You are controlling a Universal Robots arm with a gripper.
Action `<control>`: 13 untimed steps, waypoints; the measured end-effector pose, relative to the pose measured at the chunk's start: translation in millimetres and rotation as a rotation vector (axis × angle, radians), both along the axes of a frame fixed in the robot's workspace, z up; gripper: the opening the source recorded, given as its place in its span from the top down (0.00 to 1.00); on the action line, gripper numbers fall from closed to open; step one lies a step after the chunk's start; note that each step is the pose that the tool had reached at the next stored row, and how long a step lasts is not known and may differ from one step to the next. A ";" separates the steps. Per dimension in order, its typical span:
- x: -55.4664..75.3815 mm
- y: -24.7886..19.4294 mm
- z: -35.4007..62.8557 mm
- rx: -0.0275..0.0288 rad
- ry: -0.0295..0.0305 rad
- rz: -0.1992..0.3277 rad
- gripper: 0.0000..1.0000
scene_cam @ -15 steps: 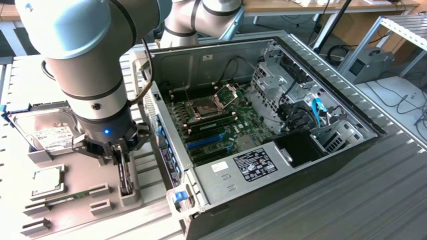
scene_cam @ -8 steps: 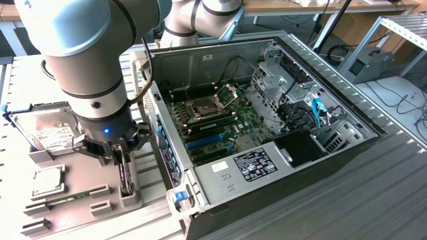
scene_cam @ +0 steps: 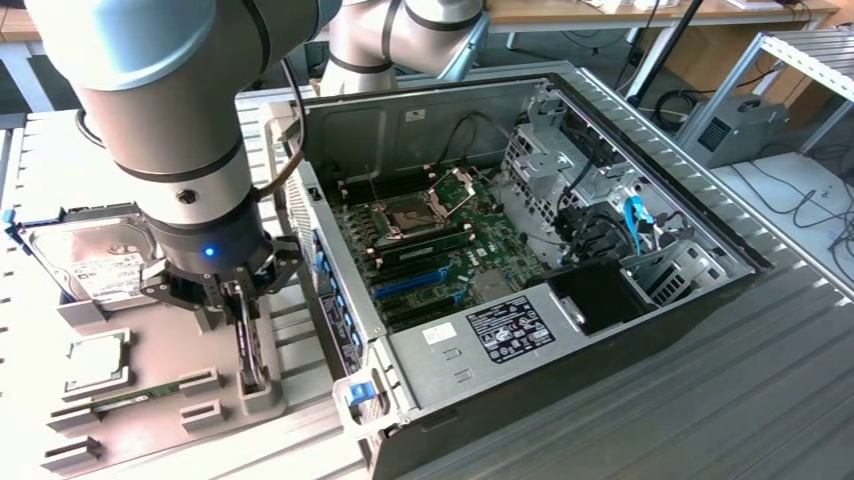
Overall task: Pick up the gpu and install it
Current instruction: 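Pick up the gpu and move the gpu toward the slot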
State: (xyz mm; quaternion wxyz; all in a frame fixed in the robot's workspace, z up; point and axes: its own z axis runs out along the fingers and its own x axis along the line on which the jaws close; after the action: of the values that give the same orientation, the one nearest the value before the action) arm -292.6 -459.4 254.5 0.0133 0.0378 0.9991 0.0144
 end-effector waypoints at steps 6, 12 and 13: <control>0.0 0.0 2.6 0.0001 -0.0001 0.000 0.74; 0.0 0.0 4.1 0.0000 0.0000 0.000 0.74; 0.0 0.0 4.3 0.0000 0.0000 0.000 0.74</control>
State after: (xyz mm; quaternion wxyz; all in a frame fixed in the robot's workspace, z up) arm -292.7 -459.4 258.8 0.0133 0.0378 0.9991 0.0144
